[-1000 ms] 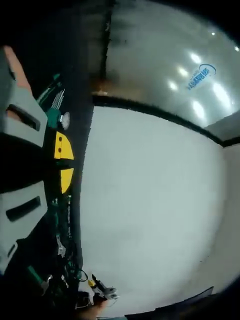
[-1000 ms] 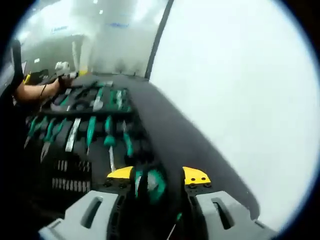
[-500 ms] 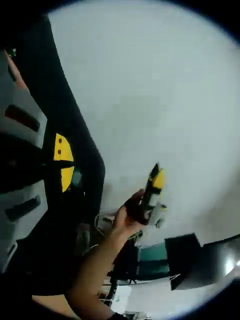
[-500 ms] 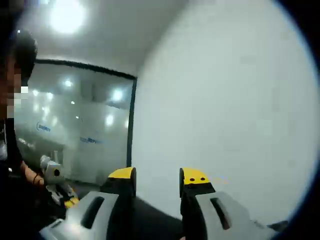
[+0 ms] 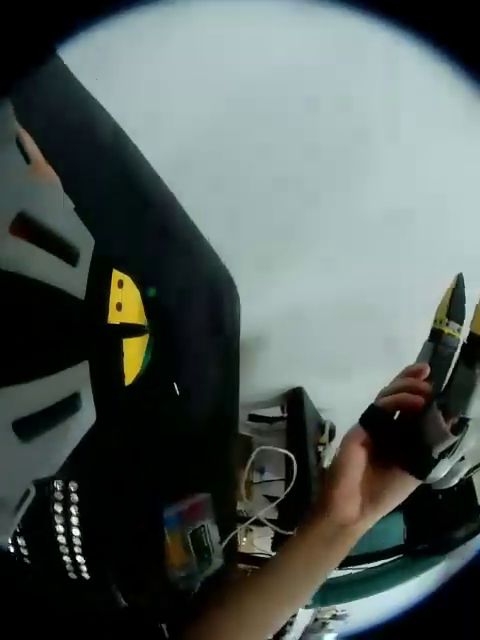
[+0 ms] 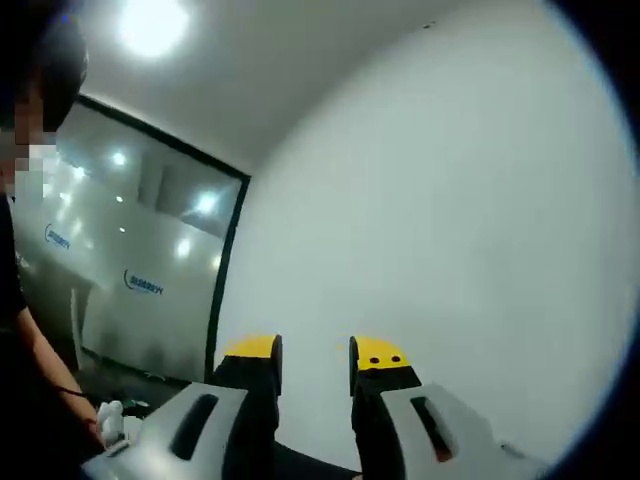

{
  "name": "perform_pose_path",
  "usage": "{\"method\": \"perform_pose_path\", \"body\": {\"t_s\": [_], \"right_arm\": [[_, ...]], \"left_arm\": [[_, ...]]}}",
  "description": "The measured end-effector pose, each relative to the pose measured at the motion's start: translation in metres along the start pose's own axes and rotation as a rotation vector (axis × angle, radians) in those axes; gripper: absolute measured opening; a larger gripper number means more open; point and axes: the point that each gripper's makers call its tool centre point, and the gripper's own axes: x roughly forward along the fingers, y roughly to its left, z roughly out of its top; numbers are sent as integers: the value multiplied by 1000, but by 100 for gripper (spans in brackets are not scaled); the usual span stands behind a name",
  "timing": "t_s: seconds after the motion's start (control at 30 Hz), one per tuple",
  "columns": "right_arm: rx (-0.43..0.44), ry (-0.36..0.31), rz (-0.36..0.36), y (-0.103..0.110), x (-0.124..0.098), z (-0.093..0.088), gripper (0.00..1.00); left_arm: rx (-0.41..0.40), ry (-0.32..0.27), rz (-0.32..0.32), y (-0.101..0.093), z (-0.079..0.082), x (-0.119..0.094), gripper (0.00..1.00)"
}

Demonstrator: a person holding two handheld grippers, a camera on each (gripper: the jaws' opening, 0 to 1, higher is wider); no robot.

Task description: Pick up the tools and put them into their designated positions in the toolbox.

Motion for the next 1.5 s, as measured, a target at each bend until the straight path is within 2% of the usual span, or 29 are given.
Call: {"method": "perform_pose_path", "body": {"t_s": [0.03,0.1,0.13,0.17,0.2,0.3,0.43,0.57,0.67,0.77,0.8,0.83,0.9,1.07,1.17,1.23,1.27,1.3,1.33,1.37,1.4,1.43,1.5], "right_arm": [[4,4,-9,0,-1,0,25],[-6,9,-68,-14,-3,-1,25],[4,5,-77,-18,-5,-1,25],[25,1,-78,-21,-5,-1,25],[57,1,-68,-15,-8,-2,25],[62,14,-74,-18,-7,-6,25],[37,38,-62,-10,-1,-13,25],[44,56,-50,-2,5,-22,25],[43,73,-51,4,7,-28,25],[4,106,-43,7,8,-33,25],[-4,107,-42,9,8,-33,25],[-6,107,-42,9,7,-32,25],[3,102,-48,6,6,-31,25],[40,66,-58,-2,6,-23,25],[21,85,-64,-3,4,-27,25],[11,94,-67,-5,4,-28,25],[15,91,-80,-10,2,-27,25],[22,81,-84,-12,1,-25,25],[33,65,-89,-12,-1,-20,25],[40,56,-94,-13,-3,-17,25],[44,43,-100,-15,-4,-13,25],[45,36,-101,-16,-6,-10,25],[46,23,-106,-15,-10,-5,25]], "left_arm": [[-8,-7,-11,-2,0,1,0],[13,3,0,0,-1,3,0],[43,4,2,0,-1,1,0],[36,2,2,0,-2,1,0],[34,-12,2,0,-3,0,0],[27,-20,-11,0,-2,0,0],[187,-10,-3,-2,-2,2,0],[183,19,-20,2,-2,7,0],[223,33,-16,2,-3,8,0],[248,52,-15,4,-4,10,0],[298,70,-78,-5,-5,12,0],[267,61,-35,-1,-2,11,0],[299,66,-31,-1,-2,12,0],[285,69,-36,0,-1,13,0],[290,102,-26,0,2,14,0],[171,152,-51,1,4,11,0],[42,133,-36,3,11,15,0],[15,19,-37,-2,29,19,0],[47,21,-51,-6,30,22,0],[114,117,-56,-15,12,24,0],[148,173,-74,-22,1,26,0],[129,83,-79,-29,12,28,0],[156,120,-35,-27,10,18,0]]}}
